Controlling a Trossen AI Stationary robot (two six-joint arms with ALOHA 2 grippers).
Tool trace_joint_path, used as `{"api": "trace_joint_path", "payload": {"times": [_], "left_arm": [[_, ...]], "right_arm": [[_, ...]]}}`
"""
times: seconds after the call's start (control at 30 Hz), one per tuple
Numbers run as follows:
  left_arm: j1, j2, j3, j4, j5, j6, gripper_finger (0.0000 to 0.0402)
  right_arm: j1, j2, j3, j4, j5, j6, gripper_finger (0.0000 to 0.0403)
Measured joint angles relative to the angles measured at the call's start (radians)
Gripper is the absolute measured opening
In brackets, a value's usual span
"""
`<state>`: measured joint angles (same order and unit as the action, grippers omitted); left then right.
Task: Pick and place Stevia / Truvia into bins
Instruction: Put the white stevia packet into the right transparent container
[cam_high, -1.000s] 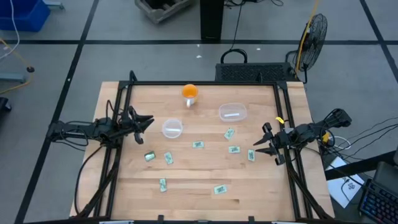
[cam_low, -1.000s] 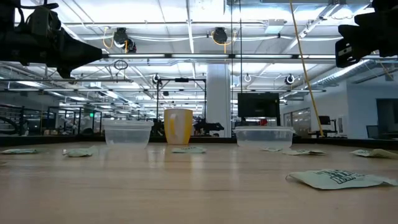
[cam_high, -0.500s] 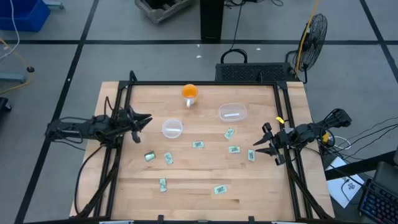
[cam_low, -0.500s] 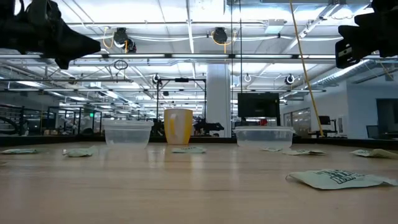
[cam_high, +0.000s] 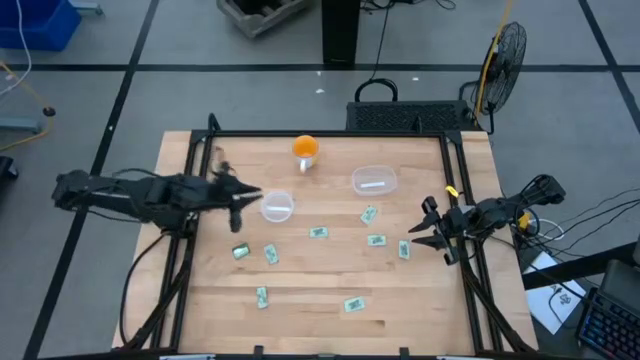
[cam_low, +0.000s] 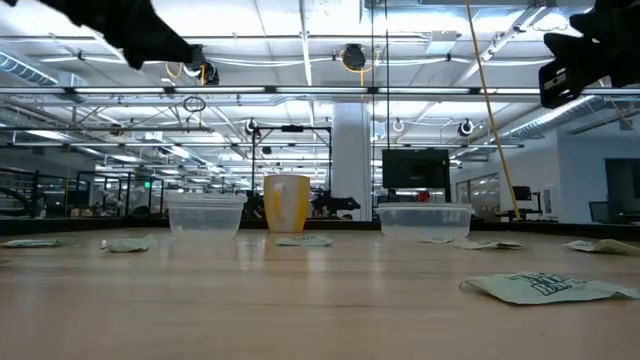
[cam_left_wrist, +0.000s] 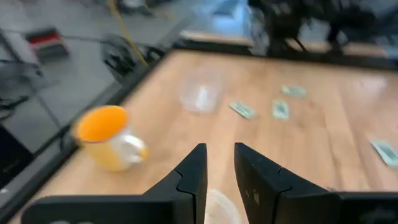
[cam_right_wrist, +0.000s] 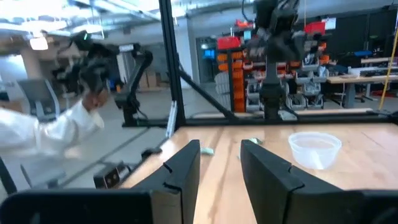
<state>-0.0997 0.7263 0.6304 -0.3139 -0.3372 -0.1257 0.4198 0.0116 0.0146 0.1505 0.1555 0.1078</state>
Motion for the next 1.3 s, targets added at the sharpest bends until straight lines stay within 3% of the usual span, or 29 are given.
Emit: {"api": "trace_joint_path", "payload": {"times": [0.17,0.27,0.33,0.53,0.63,0.83,1.07,1.3], "left_arm": [[-0.057,0.185,0.03,0.074,0.035,0.005,0.0086],[-0.082,0.246,0.03,0.157,-0.058,0.008,0.0086],[-0.084,0.257,0.03,0.213,-0.109,0.031,0.0086],[-0.085,0.254,0.031,0.299,-0.108,0.104,0.0086],[-0.084,0.254,0.031,0.348,-0.108,0.047,0.0086],[-0.084,0.254,0.032,0.377,-0.107,-0.07,0.0086],[-0.084,0.254,0.031,0.381,-0.118,-0.009,0.0086],[-0.074,0.257,0.031,0.392,-0.113,-0.043,0.0086]], "right_arm": [[0.0,0.0,0.0,0.091,0.0,0.004,0.011],[0.0,0.0,0.0,0.107,0.0,0.004,0.011],[0.0,0.0,0.0,0.106,0.001,0.004,0.011],[-0.002,0.0,0.0,-0.022,0.003,-0.041,0.011],[-0.002,0.003,0.0,-0.099,-0.002,0.003,0.011],[0.0,0.081,0.008,-0.077,-0.073,0.055,0.011],[-0.002,0.257,0.201,-0.136,-0.02,0.044,0.011],[0.002,0.638,0.41,-0.281,-0.027,0.127,0.011]]}}
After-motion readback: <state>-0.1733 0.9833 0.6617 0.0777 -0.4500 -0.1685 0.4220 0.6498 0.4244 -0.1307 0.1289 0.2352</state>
